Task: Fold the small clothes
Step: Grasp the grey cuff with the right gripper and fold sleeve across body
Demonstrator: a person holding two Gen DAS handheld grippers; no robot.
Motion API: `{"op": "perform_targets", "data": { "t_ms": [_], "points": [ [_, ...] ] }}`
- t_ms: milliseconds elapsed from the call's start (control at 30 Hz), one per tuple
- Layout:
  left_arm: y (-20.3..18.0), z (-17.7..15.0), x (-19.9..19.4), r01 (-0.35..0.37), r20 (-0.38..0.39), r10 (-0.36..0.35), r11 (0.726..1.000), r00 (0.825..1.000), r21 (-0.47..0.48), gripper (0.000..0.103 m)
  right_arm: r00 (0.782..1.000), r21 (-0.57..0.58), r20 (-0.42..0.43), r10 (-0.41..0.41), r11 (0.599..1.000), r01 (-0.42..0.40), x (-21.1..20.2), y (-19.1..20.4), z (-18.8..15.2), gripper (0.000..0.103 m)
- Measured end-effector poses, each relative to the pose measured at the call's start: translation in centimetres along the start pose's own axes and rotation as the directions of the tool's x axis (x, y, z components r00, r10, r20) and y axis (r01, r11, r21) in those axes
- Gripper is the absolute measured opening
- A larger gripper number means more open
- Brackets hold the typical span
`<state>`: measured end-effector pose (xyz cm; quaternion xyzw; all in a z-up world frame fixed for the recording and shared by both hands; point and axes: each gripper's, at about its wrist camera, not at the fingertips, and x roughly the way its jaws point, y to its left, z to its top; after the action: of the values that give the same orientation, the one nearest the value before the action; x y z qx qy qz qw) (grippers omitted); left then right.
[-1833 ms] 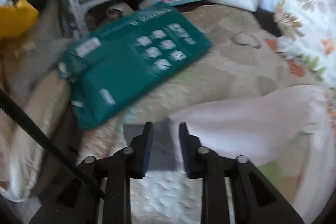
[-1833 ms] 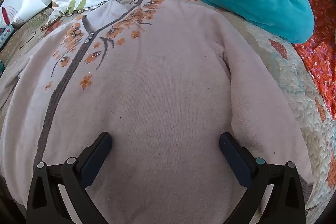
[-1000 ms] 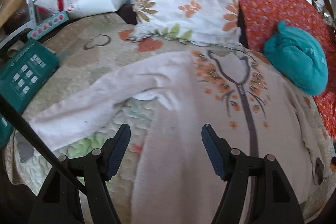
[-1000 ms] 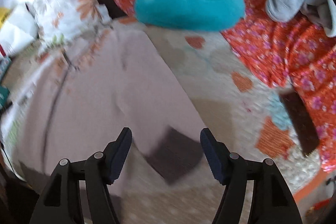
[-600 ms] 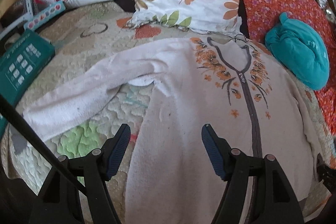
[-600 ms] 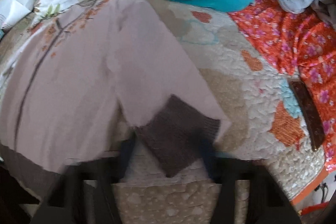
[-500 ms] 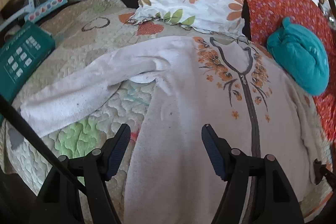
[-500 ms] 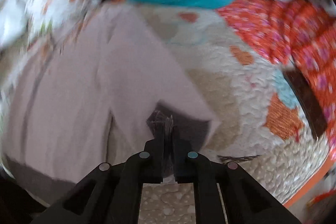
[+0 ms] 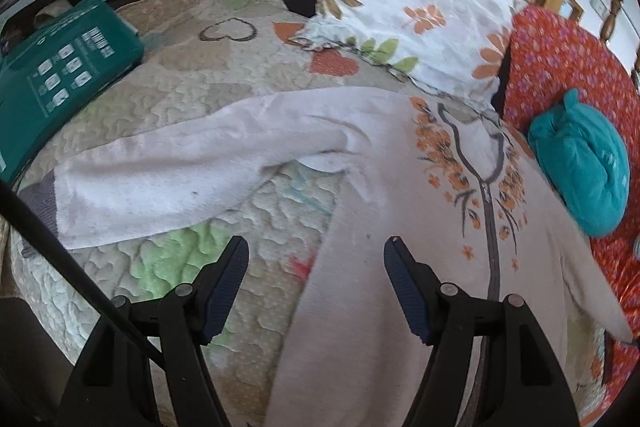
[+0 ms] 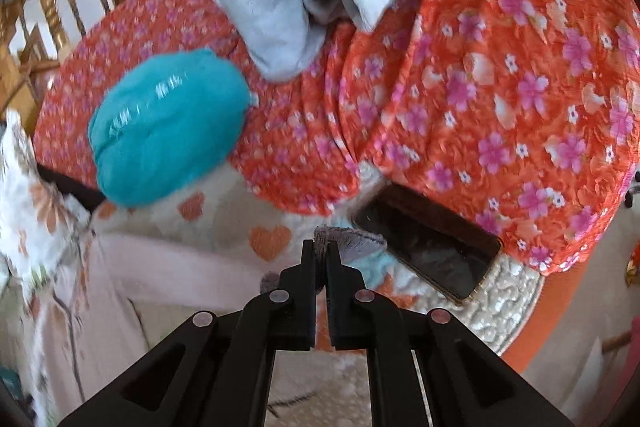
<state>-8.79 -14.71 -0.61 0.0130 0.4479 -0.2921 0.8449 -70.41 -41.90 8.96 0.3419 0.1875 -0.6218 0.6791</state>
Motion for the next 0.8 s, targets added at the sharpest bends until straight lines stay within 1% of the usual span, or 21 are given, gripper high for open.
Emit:
{"op": "perform_targets", "data": {
  "t_ms": [33, 133, 233, 267, 300, 367, 400, 433, 500, 533, 567, 600, 667, 700, 733, 800],
  "points": [
    [0.4, 0.2, -0.1, 0.002, 0.001, -0.002, 1.000, 1.000, -0.013, 0.069, 1.000, -0.006, 0.006, 0.012, 1.000, -0.012, -0.1, 0.8, 0.3, 0.004],
    [1.9, 0.8, -0.5, 0.007, 0.003, -0.007, 0.998, 1.000, -0.058, 0.069, 0.997, -0.068, 0.017, 0.077, 0.995, -0.076, -0.8, 5.0, 1.1, 0.004],
    [3.1, 1.4, -1.1, 0.011, 0.018, -0.009, 0.996, 1.000, -0.089, 0.069, 0.983, -0.155, -0.007, 0.183, 0.971, -0.181, -1.3, 11.5, 1.1, 0.005],
    [3.6, 1.7, -1.4, 0.014, 0.026, -0.011, 0.995, 1.000, -0.100, 0.069, 0.975, -0.189, -0.021, 0.223, 0.956, -0.223, -1.4, 14.2, 0.8, 0.005],
    [3.9, 1.9, -1.6, 0.015, 0.033, -0.012, 0.994, 0.999, -0.106, 0.070, 0.962, -0.224, -0.041, 0.271, 0.935, -0.274, -1.6, 17.2, 0.3, 0.005],
    [4.8, 2.4, -2.0, 0.007, 0.052, -0.001, 0.992, 0.999, -0.124, 0.070, 0.927, -0.267, -0.094, 0.364, 0.887, -0.376, -1.9, 22.5, -0.9, 0.005],
    [5.1, 2.6, -2.2, 0.005, 0.055, 0.002, 0.992, 0.998, -0.129, 0.070, 0.903, -0.288, -0.130, 0.410, 0.856, -0.430, -1.9, 25.5, -1.8, 0.005],
    [5.8, 2.9, -2.3, -0.002, 0.061, 0.011, 0.990, 0.998, -0.144, 0.071, 0.885, -0.303, -0.157, 0.439, 0.831, -0.466, -2.0, 27.7, -2.7, 0.005],
    [6.8, 3.4, -2.2, -0.006, 0.058, 0.017, 0.985, 0.998, -0.171, 0.071, 0.829, -0.344, -0.241, 0.504, 0.755, -0.559, -1.9, 33.7, -5.6, 0.005],
    [7.2, 3.5, -2.1, -0.007, 0.054, 0.017, 0.983, 0.998, -0.183, 0.071, 0.808, -0.355, -0.273, 0.522, 0.726, -0.589, -1.8, 35.7, -6.9, 0.005],
    [7.7, 3.8, -2.0, -0.009, 0.049, 0.019, 0.981, 0.999, -0.196, 0.071, 0.782, -0.373, -0.313, 0.539, 0.687, -0.624, -1.7, 38.5, -8.8, 0.005],
    [8.2, 3.9, -1.9, -0.012, 0.045, 0.022, 0.977, 0.999, -0.211, 0.071, 0.757, -0.390, -0.353, 0.550, 0.650, -0.653, -1.5, 41.2, -10.9, 0.005],
    [9.3, 4.4, -1.5, -0.016, 0.035, 0.025, 0.968, 0.999, -0.249, 0.071, 0.721, -0.405, -0.416, 0.554, 0.597, -0.692, -0.9, 44.9, -14.1, 0.005],
    [9.7, 4.6, -1.5, -0.012, 0.033, 0.021, 0.965, 0.999, -0.260, 0.071, 0.704, -0.412, -0.454, 0.546, 0.571, -0.710, -0.2, 47.2, -16.3, 0.005],
    [9.9, 4.7, -1.4, -0.009, 0.032, 0.019, 0.964, 0.999, -0.268, 0.071, 0.695, -0.416, -0.475, 0.540, 0.558, -0.718, -0.1, 48.3, -17.8, 0.005],
    [10.3, 4.9, -1.5, -0.010, 0.031, 0.019, 0.961, 0.999, -0.277, 0.071, 0.670, -0.426, -0.542, 0.508, 0.521, -0.740, 1.5, 51.0, -21.3, 0.005]
  ]
}}
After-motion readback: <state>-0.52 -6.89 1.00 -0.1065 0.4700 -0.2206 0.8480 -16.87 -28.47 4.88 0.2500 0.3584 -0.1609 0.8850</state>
